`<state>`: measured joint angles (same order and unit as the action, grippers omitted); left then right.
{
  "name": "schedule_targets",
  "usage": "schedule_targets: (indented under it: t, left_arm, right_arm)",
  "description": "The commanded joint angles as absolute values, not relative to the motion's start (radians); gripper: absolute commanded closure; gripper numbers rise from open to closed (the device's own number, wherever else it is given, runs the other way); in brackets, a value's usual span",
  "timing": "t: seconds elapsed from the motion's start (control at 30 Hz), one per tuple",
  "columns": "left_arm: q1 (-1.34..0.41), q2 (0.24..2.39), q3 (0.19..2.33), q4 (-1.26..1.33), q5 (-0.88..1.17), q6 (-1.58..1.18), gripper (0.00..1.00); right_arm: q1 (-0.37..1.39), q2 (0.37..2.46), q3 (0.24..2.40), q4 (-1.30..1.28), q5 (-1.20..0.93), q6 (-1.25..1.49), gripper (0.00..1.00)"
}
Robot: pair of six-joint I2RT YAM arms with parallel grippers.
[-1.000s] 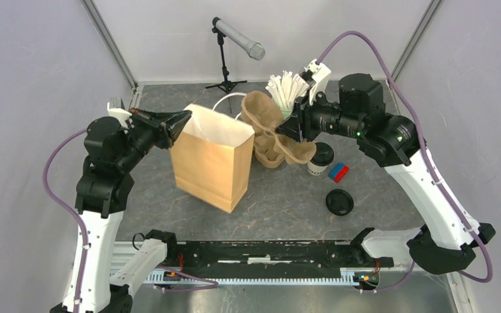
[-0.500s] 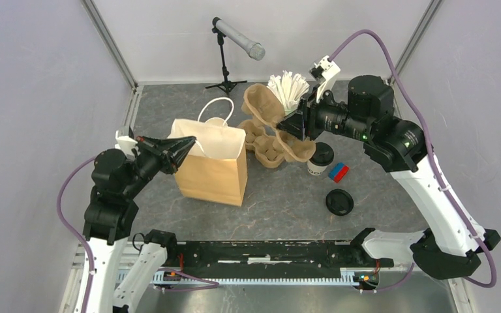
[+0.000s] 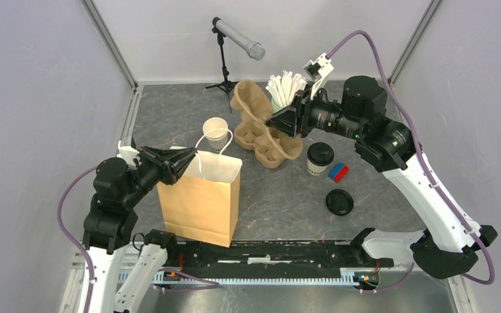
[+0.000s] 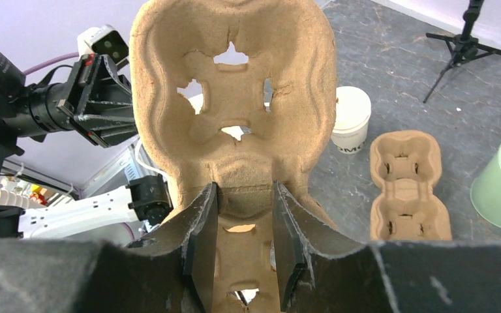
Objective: Pack the takeout coffee
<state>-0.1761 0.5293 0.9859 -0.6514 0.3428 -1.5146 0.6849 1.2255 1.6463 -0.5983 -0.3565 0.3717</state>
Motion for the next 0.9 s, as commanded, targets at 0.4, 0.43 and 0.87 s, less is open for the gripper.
schedule_targets:
  t: [0.4,0.43,0.87]
  left_arm:
    - [-0.178,0.587,0.979,-0.255,0.381,-1.638,0.98]
    - [-0.178,0.581,0.961,-0.237,0.379,-1.647,0.98]
    - [-0.179,0.362,0.793,-0.496,0.305,-1.636,0.62]
  right_arm:
    - [0.71,1.259,1.67,-0.486,-0.335,0.397,0.64]
    - [0.711,1.263,1.669,-0.471,-0.334,0.404,0.64]
    - [0.739,1.317,1.646,-0.413,-0.33,0.419,0.64]
